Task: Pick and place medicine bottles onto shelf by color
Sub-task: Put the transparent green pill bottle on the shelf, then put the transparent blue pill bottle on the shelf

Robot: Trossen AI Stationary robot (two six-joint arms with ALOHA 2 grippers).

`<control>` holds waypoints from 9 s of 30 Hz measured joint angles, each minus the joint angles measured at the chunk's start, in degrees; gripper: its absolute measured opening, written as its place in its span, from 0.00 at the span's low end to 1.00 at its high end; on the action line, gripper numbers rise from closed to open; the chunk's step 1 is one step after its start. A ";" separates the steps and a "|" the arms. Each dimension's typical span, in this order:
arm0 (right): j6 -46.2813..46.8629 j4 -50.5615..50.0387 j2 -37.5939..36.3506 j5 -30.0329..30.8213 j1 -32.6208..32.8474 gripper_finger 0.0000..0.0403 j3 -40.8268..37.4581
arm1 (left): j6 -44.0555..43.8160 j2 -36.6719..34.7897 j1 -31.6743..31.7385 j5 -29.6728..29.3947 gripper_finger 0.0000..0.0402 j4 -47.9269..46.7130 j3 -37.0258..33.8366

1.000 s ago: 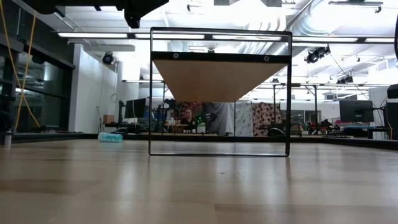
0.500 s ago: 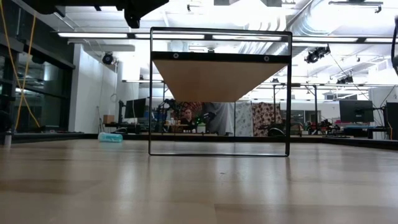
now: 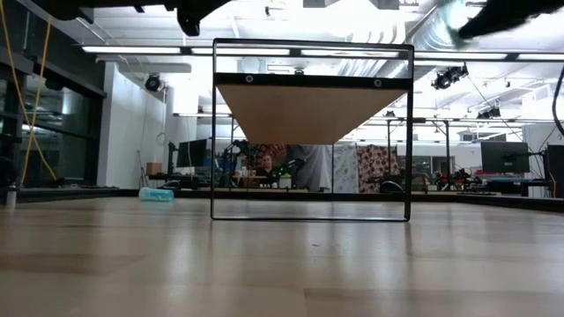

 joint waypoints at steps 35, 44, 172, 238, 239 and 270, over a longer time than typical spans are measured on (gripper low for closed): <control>-48.40 47.08 -2.62 -46.28 -43.12 0.21 -13.20 | -0.53 0.00 0.00 0.04 0.59 0.27 0.00; -50.94 57.08 -1.98 -56.47 -51.62 0.21 -17.77 | -0.53 0.00 0.00 0.07 0.59 0.21 0.00; -37.96 52.95 -16.12 -58.49 -60.06 0.53 -26.67 | -5.16 0.04 0.90 -20.04 0.59 -18.39 2.43; -38.29 52.99 -16.15 -56.70 -60.06 0.53 -26.67 | 7.22 33.87 37.52 -15.47 0.59 -83.06 20.35; -38.29 52.98 -16.15 -56.70 -60.06 0.53 -26.67 | 7.02 33.98 37.97 -14.30 0.59 -83.43 20.35; -37.79 52.78 -16.15 -56.72 -60.06 0.53 -26.67 | 6.98 39.87 44.46 -8.59 0.55 -83.50 20.52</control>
